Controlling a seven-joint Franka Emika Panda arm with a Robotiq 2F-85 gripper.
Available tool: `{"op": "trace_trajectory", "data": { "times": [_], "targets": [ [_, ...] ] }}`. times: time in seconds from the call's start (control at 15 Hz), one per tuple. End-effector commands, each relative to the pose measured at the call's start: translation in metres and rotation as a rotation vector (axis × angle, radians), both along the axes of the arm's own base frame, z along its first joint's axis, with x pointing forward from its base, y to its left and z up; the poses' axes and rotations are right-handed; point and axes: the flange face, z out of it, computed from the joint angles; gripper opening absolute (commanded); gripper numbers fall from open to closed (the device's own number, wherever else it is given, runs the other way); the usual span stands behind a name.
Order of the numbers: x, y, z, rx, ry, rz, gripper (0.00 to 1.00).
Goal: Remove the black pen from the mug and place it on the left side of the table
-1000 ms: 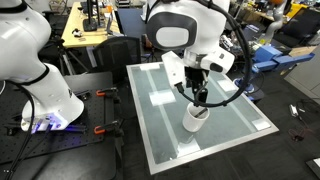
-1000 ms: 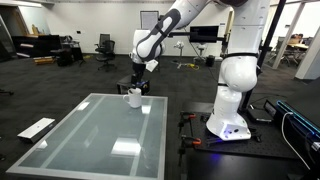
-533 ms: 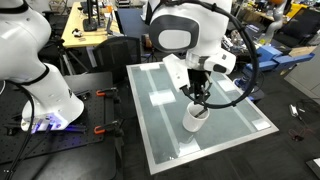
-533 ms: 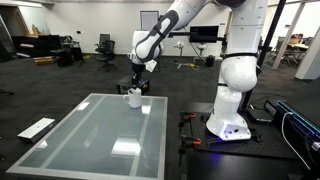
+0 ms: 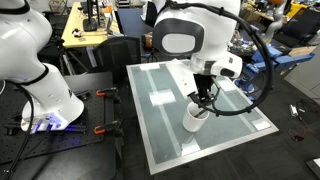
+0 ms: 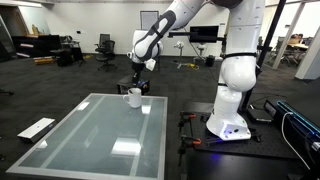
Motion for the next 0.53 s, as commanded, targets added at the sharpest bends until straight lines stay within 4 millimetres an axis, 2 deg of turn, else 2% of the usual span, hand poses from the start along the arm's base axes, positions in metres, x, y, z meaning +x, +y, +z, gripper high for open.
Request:
{"op": "trace_trajectory", "data": {
  "times": [0.0,0.07,0.2,0.47],
  "targets": [
    [0.007,-0.010,-0.003,0.012,-0.001,0.018,0.34],
    [0.007,-0.012,-0.005,0.014,0.003,0.019,0.36],
    [0.007,-0.013,-0.010,0.015,0.011,0.020,0.31],
    [0.009,-0.015,-0.020,0.015,0.027,0.011,0.36]
  ]
}}
